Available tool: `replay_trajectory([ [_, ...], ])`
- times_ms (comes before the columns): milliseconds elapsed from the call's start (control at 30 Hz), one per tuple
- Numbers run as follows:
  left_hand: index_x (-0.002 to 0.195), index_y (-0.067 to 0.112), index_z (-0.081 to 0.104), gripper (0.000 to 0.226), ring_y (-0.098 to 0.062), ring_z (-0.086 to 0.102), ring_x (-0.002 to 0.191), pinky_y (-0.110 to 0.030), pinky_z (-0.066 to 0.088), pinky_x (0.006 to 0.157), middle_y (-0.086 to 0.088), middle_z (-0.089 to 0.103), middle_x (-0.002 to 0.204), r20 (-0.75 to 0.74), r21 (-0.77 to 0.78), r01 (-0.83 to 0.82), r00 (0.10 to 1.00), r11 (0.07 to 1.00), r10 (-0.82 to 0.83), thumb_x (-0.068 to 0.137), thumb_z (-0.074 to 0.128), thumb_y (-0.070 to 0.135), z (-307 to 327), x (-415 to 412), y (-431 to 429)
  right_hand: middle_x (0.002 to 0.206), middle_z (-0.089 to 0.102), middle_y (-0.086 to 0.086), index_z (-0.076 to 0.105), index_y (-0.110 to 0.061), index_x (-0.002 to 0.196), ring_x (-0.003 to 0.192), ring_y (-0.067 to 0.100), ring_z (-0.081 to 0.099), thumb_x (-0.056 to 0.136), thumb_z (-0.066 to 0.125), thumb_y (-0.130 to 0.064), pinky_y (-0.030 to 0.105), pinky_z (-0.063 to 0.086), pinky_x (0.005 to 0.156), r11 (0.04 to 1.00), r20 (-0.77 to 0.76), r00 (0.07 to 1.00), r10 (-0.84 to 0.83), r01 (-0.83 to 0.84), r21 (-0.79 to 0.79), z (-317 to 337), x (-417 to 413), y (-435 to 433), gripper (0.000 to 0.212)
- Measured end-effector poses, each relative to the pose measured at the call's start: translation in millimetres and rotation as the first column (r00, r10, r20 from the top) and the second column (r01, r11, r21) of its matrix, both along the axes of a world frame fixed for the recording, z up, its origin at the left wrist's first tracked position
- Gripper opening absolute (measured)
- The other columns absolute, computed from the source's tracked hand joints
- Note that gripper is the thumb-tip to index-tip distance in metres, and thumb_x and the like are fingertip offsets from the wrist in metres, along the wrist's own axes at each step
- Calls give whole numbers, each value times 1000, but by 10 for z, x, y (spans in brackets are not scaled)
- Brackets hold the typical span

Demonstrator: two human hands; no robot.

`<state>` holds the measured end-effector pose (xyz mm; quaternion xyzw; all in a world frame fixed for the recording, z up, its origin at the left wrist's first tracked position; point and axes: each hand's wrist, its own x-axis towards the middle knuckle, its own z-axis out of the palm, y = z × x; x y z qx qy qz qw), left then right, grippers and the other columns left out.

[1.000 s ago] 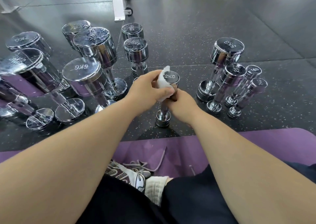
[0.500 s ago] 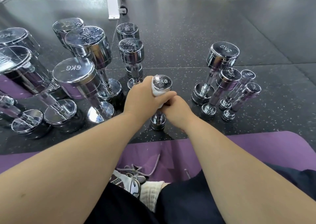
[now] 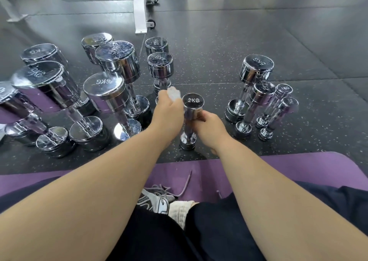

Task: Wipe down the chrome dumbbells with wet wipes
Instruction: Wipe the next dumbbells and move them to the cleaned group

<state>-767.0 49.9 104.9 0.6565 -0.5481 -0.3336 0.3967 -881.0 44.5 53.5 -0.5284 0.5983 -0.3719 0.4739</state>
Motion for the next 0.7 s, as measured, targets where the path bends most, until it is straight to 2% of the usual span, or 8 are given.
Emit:
replay_trajectory([
  [67,75,19,44,17,-14,37,63,-30,31,58,3,45,72,-120,-20,-27,992,999,24,89,45,11,-5,99,25,93,74,4,72,-20,100,80,19,59,77,65,-22,39,53,76,1000,64,998,-10,10,4,29,21,22,25],
  [100,73,17,50,16,-14,38,62,-31,32,59,3,47,71,-102,-27,-12,995,1000,9,87,48,10,1,151,51,96,72,3,69,-22,108,81,20,60,80,62,-10,38,52,74,1000,145,989,-23,22,11,73,25,28,31],
  [200,75,14,67,12,-7,49,70,-26,40,68,7,55,89,-34,-79,21,999,997,-24,87,65,15,17,204,67,108,64,2,57,-25,129,78,14,57,86,53,3,21,47,62,999,304,951,-48,50,1,282,-22,13,51],
  [300,69,27,65,19,0,52,68,-22,43,65,12,58,83,-20,-152,74,997,986,-78,85,71,17,79,113,99,95,68,2,68,-17,118,71,9,58,89,58,-4,17,46,61,998,426,905,-19,41,-42,458,-43,46,34],
  [400,95,31,64,28,-3,61,73,-25,53,70,11,69,86,-109,-126,132,983,983,-146,81,72,9,84,81,108,85,70,2,72,-5,108,62,1,58,89,63,-3,13,45,59,994,412,911,4,40,-99,460,-35,81,21],
  [533,107,32,63,43,-5,61,89,-16,51,70,9,66,105,-249,-89,70,964,994,-90,82,61,-3,100,138,16,74,64,1,66,-14,87,59,9,53,87,63,2,21,44,61,936,363,889,-280,336,-101,417,-109,-47,17],
  [600,120,30,62,41,-2,59,97,-12,47,74,13,63,113,-235,-41,72,969,997,-79,88,61,5,81,152,-16,79,67,-2,63,-22,93,68,12,56,90,57,-1,26,46,66,907,277,892,-357,402,-124,343,-112,-104,22],
  [700,128,22,63,38,-4,63,102,-24,48,98,10,67,117,-241,15,104,966,994,-97,91,66,15,-13,152,-54,109,71,-10,67,-31,120,100,7,64,95,55,-27,27,50,90,968,201,963,-178,209,-142,257,20,-93,28],
])
